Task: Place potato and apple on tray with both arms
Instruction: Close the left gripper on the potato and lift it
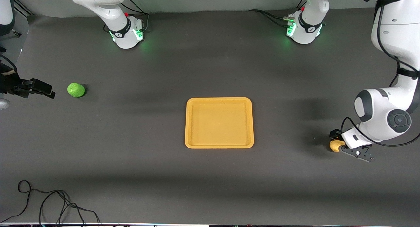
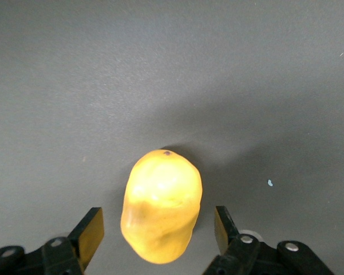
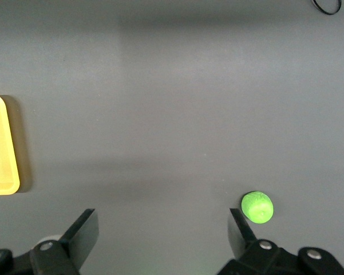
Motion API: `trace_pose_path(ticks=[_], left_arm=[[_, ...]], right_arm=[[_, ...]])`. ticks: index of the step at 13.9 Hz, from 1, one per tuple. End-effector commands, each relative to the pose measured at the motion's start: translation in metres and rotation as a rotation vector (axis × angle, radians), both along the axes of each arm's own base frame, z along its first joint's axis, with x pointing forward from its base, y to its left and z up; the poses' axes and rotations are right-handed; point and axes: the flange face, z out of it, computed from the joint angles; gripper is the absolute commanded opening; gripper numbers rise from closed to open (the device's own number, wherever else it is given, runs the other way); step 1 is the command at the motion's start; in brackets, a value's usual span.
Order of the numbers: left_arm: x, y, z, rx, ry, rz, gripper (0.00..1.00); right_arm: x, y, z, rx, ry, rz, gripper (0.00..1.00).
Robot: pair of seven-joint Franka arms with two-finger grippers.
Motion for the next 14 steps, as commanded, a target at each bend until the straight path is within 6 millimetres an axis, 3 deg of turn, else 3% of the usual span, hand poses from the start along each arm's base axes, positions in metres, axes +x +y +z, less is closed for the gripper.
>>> trace_pose_path(ticks=[1, 3, 4, 6, 8, 9, 11, 12, 14], left_arm=[[0.006, 0.001, -0.002, -0.007, 0.016, -0.025, 0.83], [0.005, 0.001, -0.008, -0.014, 0.025, -0.044, 0.72], [0.006, 0.000, -0.007, -0.014, 0.023, -0.044, 0.61], [0.009, 0.001, -0.002, -0.012, 0.014, -0.047, 0.29], [0.017, -0.009, 0.021, -0.014, 0.055, -0.047, 0.03], [0.021, -0.027, 0.041, -0.026, 0.089, -0.039, 0.00], [0.030, -0.100, 0.094, -0.035, 0.126, 0.138, 0.00], [0.028, -0.152, 0.113, -0.023, 0.155, 0.215, 0.00], [0.008, -0.251, 0.121, 0.011, 0.161, 0.327, 0.00]], right_arm=[[0.005, 0.001, 0.004, 0.015, -0.012, -0.017, 1.00], [0.006, 0.001, 0.004, 0.015, -0.015, -0.016, 1.00], [0.006, 0.001, 0.004, 0.015, -0.016, -0.016, 1.00], [0.006, 0.001, 0.003, 0.016, -0.015, -0.019, 1.00], [0.006, 0.002, 0.004, 0.016, -0.016, -0.019, 1.00], [0.006, 0.002, 0.005, 0.016, -0.018, -0.019, 1.00], [0.006, 0.002, 0.005, 0.025, -0.020, -0.022, 1.00], [0.007, 0.003, 0.010, 0.026, -0.031, -0.021, 1.00], [0.010, 0.002, 0.007, 0.026, -0.024, -0.025, 1.00]])
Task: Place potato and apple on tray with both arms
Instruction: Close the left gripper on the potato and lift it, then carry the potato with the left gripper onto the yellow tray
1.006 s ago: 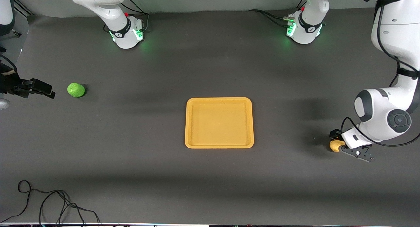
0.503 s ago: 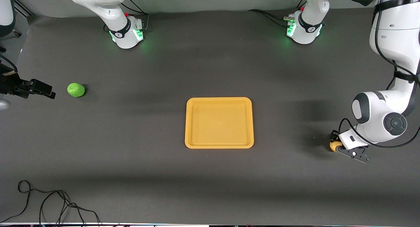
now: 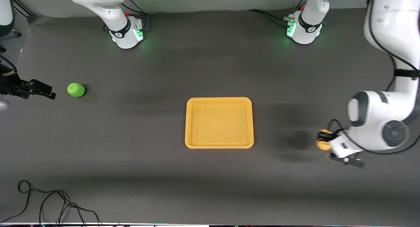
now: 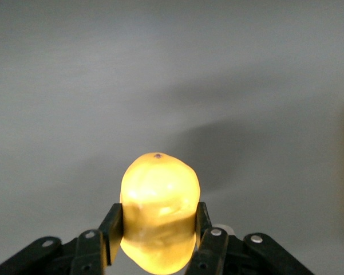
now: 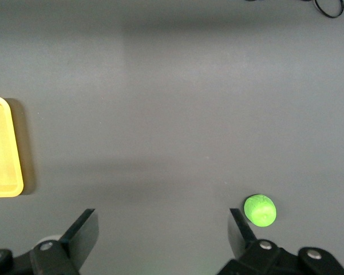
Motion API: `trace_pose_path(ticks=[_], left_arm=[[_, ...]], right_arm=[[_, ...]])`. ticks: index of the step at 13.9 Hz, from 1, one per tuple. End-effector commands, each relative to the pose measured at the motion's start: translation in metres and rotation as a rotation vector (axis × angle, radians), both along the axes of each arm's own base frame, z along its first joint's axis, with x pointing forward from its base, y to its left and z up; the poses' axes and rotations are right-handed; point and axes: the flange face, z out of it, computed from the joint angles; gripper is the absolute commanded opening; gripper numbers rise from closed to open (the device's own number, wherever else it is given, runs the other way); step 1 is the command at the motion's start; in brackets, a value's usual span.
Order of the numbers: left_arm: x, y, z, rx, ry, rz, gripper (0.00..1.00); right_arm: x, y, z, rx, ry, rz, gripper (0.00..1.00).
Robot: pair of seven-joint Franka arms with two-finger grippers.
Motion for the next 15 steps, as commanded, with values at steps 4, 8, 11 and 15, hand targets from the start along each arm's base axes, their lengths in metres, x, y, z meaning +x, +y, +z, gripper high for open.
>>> trace_pose_path(ticks=[4, 8, 11, 15], left_arm=[[-0.061, -0.231, -0.029, 0.045, -0.040, 0.172, 0.00], [-0.087, -0.271, -0.066, 0.046, 0.013, 0.156, 0.00], [-0.085, -0.272, -0.088, 0.040, 0.011, 0.172, 0.37], [-0.087, -0.274, -0.100, 0.037, 0.008, 0.175, 0.74]], right_arm=[[0.007, 0.002, 0.005, 0.025, -0.014, -0.024, 1.00], [0.008, 0.002, 0.003, 0.027, -0.011, -0.025, 1.00], [0.008, 0.002, 0.003, 0.027, -0.009, -0.025, 1.00], [0.009, 0.002, 0.001, 0.026, -0.006, -0.025, 1.00]])
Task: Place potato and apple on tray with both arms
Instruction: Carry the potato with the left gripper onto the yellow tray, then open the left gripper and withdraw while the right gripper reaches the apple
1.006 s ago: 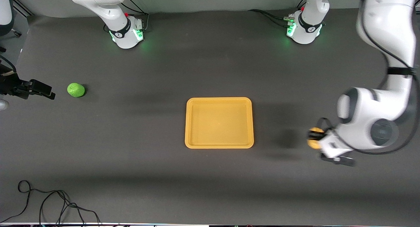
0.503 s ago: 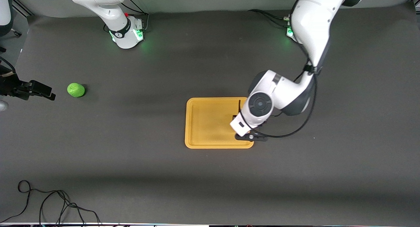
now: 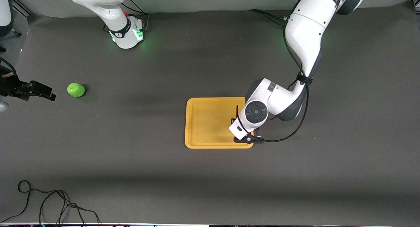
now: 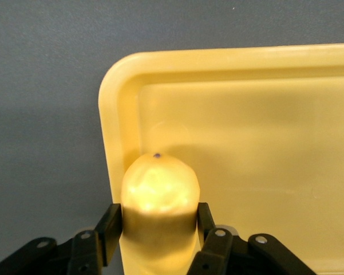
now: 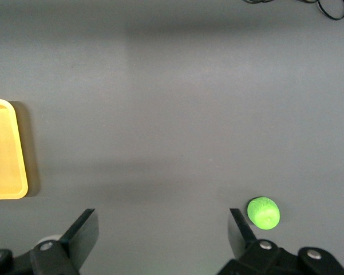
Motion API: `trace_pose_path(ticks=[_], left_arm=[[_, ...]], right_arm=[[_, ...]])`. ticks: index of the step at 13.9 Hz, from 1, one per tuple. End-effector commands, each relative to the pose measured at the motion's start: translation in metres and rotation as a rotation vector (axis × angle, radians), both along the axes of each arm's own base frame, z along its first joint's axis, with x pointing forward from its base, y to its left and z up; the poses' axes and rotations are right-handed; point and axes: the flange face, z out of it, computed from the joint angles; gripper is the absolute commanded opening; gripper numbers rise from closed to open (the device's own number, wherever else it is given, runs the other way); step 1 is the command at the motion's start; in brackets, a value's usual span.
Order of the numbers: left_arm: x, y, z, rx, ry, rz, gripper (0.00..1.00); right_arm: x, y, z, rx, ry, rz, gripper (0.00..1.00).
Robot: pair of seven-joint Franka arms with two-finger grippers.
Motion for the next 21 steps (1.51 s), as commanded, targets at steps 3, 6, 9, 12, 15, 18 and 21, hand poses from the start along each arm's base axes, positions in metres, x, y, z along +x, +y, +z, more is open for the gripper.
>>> trace_pose_path(ticks=[3, 6, 9, 12, 15, 18, 21], left_arm=[[0.003, -0.002, 0.009, -0.008, -0.023, 0.074, 0.94], [0.023, 0.019, 0.070, -0.040, -0.087, 0.120, 0.99], [0.044, 0.089, 0.157, -0.038, -0.121, 0.180, 1.00], [0.045, 0.142, 0.208, 0.004, -0.129, 0.158, 1.00], [0.055, 0.185, 0.239, -0.002, -0.166, 0.112, 1.00], [0.058, 0.196, 0.259, 0.003, -0.156, 0.083, 1.00], [0.055, 0.204, 0.265, 0.021, -0.122, 0.063, 1.00]], right_arm=[[0.005, 0.001, 0.001, 0.016, -0.005, -0.021, 1.00], [0.005, 0.003, 0.003, 0.016, -0.008, -0.018, 1.00], [0.008, 0.002, -0.005, 0.016, 0.005, -0.004, 1.00], [0.001, -0.012, -0.011, 0.012, 0.028, 0.096, 1.00], [-0.026, -0.082, -0.016, 0.019, 0.015, 0.178, 1.00], [-0.095, -0.147, -0.033, 0.048, -0.035, 0.156, 1.00], [-0.152, -0.170, -0.061, 0.039, -0.025, 0.131, 1.00]])
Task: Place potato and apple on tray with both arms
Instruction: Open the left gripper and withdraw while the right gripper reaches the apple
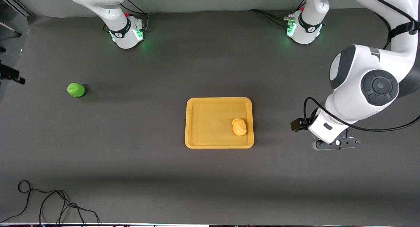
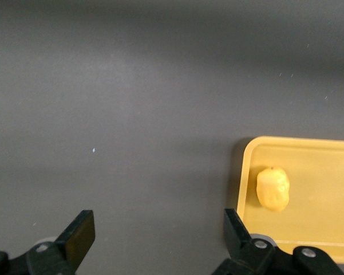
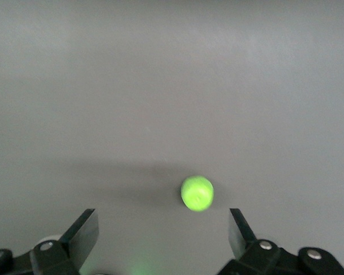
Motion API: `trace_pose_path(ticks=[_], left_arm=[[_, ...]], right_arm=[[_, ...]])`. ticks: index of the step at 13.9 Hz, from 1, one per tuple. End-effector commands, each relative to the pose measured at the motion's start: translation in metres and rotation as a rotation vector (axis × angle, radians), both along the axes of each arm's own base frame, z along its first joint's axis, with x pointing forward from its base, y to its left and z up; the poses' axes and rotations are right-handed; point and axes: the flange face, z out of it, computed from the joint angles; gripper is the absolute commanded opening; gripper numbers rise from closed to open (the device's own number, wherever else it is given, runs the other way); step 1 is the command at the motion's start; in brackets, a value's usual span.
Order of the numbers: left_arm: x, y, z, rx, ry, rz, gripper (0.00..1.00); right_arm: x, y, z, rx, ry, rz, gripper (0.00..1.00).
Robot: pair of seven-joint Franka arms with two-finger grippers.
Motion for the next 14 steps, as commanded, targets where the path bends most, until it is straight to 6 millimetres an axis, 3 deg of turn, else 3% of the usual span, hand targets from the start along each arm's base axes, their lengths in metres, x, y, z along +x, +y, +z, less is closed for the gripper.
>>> trace_pose_path(ticks=[1, 2, 5, 7, 11, 14], left_arm=[[-0.002, 0.009, 0.018, 0.005, 0.007, -0.013, 1.00], [0.000, 0.016, 0.024, 0.003, 0.000, 0.002, 1.00], [0.006, 0.042, 0.034, 0.005, -0.010, 0.031, 1.00], [-0.001, 0.035, 0.037, 0.026, 0.032, 0.023, 1.00], [-0.012, 0.052, 0.055, 0.058, 0.124, 0.041, 1.00], [-0.005, 0.051, 0.044, 0.053, 0.110, 0.032, 1.00]], right_arm=[[-0.062, 0.010, -0.032, 0.024, -0.037, 0.018, 1.00], [-0.075, 0.014, -0.046, 0.034, -0.052, 0.019, 1.00], [-0.080, 0.013, -0.098, 0.013, -0.061, 0.018, 1.00], [-0.082, 0.003, -0.148, -0.016, -0.082, 0.002, 1.00], [-0.078, -0.014, -0.239, -0.074, -0.055, -0.031, 1.00], [-0.094, -0.023, -0.285, -0.106, -0.054, -0.055, 1.00]])
